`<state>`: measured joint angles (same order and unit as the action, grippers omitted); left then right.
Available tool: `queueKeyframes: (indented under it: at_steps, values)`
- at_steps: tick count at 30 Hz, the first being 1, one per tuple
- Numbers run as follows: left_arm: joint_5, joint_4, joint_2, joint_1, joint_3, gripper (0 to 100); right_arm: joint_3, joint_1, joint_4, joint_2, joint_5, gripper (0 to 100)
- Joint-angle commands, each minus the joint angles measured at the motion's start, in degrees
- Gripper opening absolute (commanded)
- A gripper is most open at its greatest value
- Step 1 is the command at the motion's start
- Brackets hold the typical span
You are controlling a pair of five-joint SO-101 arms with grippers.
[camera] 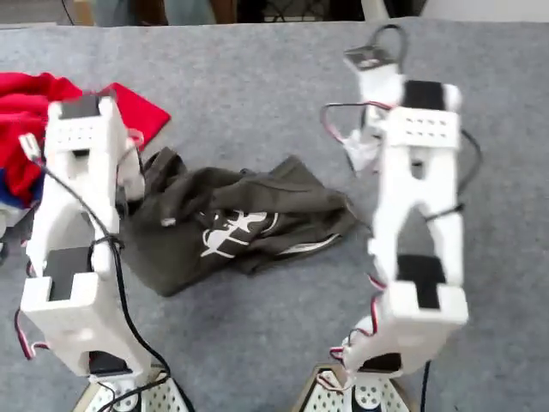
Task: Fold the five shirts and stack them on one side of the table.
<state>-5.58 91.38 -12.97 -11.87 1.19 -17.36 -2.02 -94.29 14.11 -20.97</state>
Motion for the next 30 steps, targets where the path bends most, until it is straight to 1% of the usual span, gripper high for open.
queueKeyframes:
  at_steps: [1, 4, 8, 11, 14, 18, 21, 24, 30]
  values:
    - [4.48, -6.68, 3.43, -1.10, 13.14, 3, -10.42, 4.04, 0.70, 7.87, 0.53, 15.2]
    - [9.49, -13.19, 3.43, -1.19, 21.49, 3, -20.62, 5.36, 0.35, 17.63, 0.53, 17.8]
    - [13.80, -17.67, 4.57, -1.80, 28.09, 3, -37.41, 7.30, -3.69, 30.46, 0.18, 17.8]
    - [16.35, -19.25, 10.11, -4.00, 33.10, 3, -50.15, 8.88, -6.15, 38.81, 0.09, 17.9]
    - [20.48, -19.43, 19.60, -6.90, 39.08, 3, -59.12, 10.99, -6.51, 45.23, -0.18, 18.0]
    - [23.12, -26.11, 33.23, -9.10, 49.36, 3, -61.41, 13.80, -6.59, 48.66, -1.32, 18.0]
    - [22.86, -34.90, 40.79, -8.57, 57.80, 3, -60.35, 14.33, -6.59, 48.40, -1.32, 18.0]
    - [19.52, -42.20, 45.27, -7.52, 64.04, 3, -60.18, 14.33, -6.59, 48.31, -2.29, 18.0]
    - [18.55, -42.73, 47.30, -7.87, 65.10, 3, -58.51, 14.07, -6.42, 48.66, -7.38, 18.1]
